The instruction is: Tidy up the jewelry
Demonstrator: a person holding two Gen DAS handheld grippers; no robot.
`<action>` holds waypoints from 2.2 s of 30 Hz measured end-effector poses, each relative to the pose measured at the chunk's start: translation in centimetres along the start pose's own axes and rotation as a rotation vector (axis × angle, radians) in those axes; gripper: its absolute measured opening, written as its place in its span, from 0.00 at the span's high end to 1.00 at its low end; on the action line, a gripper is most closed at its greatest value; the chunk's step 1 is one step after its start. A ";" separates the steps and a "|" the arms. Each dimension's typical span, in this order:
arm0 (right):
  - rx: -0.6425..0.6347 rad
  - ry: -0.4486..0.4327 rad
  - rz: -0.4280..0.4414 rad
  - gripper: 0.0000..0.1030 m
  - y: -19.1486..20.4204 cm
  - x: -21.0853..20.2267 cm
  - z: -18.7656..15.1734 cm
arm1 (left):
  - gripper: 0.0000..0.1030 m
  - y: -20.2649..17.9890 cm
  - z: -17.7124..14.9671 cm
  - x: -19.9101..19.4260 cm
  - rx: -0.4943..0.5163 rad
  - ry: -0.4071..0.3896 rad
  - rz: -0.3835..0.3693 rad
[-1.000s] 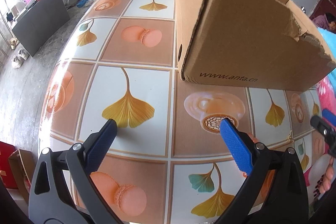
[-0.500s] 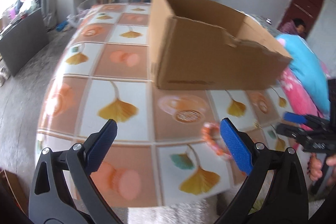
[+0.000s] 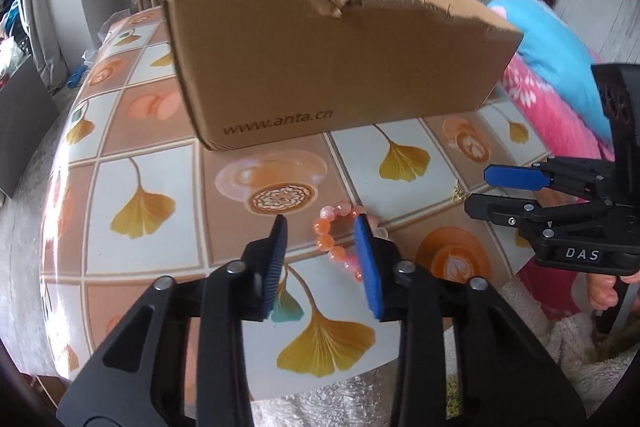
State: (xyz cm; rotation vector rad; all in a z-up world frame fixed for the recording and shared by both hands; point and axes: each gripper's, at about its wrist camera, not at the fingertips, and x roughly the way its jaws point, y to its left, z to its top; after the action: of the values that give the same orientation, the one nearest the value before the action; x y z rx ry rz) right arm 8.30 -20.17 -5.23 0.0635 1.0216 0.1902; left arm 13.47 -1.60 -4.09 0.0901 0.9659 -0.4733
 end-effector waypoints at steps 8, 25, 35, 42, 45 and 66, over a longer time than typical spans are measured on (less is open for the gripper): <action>-0.054 0.002 -0.007 0.69 0.6 0.6 0.0 | 0.82 -0.9 0.4 1.2 0.061 0.035 0.051; -0.021 -0.043 0.034 0.97 -0.3 -1.8 -0.4 | 0.92 -2.0 0.6 -0.9 0.114 -0.033 0.069; -0.002 -0.066 0.058 0.95 -0.6 -3.1 -0.1 | 0.92 -3.3 1.2 -4.0 0.145 -0.099 0.056; -0.081 -0.016 0.000 0.70 1.5 -0.2 -0.1 | 0.92 -3.0 1.1 -3.8 0.126 -0.095 0.061; -0.094 -0.018 -0.024 0.70 1.8 0.5 0.0 | 0.92 -2.8 1.2 -3.8 0.120 -0.097 0.061; 0.024 -0.145 0.116 0.99 -0.8 -6.1 2.5 | 0.92 -2.3 3.3 -9.6 0.113 -0.230 0.022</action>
State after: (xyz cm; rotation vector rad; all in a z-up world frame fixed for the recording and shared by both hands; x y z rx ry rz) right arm 7.40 -22.00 1.12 0.1565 0.8761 0.2751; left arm 10.45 -1.21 5.89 0.1442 0.7120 -0.5064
